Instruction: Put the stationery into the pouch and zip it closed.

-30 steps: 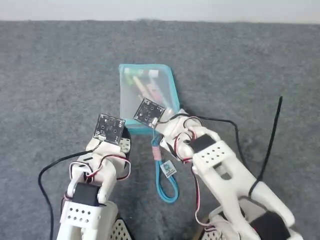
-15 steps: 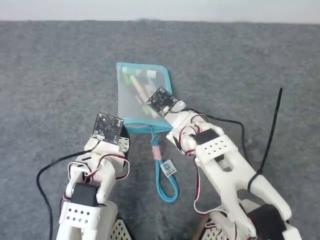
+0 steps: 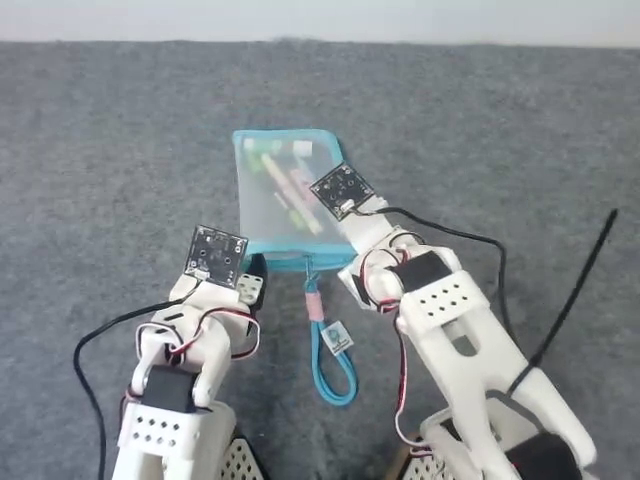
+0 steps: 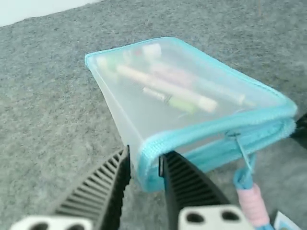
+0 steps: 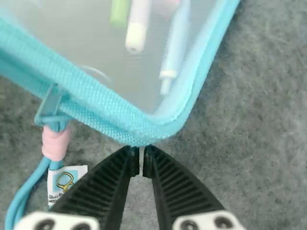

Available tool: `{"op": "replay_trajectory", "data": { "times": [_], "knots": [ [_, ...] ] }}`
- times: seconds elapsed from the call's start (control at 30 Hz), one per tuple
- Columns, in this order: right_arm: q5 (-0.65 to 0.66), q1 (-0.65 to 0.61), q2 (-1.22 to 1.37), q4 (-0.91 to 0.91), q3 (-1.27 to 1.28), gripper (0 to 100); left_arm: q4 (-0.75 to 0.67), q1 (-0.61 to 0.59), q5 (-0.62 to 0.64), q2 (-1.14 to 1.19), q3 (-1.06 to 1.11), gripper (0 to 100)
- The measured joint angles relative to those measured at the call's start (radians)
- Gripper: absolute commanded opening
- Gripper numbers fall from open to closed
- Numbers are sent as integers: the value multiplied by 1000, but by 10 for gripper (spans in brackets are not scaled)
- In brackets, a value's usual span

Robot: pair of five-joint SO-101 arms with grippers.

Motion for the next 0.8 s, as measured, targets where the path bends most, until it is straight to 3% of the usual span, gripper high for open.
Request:
{"op": "replay_trajectory", "data": {
  "times": [0.13, 0.37, 0.5, 0.7, 0.8],
  "knots": [
    [-23, -3, -11, 12, -2, 6, 44, 0, 0, -21, -26, 104],
    [-28, -5, -11, 12, -17, 6, 118, 0, -17, -284, -14, 105],
    [-28, -6, -21, -17, -18, 6, 118, 0, -32, -287, -14, 105],
    [170, -43, -23, -55, 31, 8, 118, 0, -35, -287, -2, 103],
    [236, -49, -23, -55, 86, 95, 118, 0, -35, -287, 11, 102]
  ]
}}
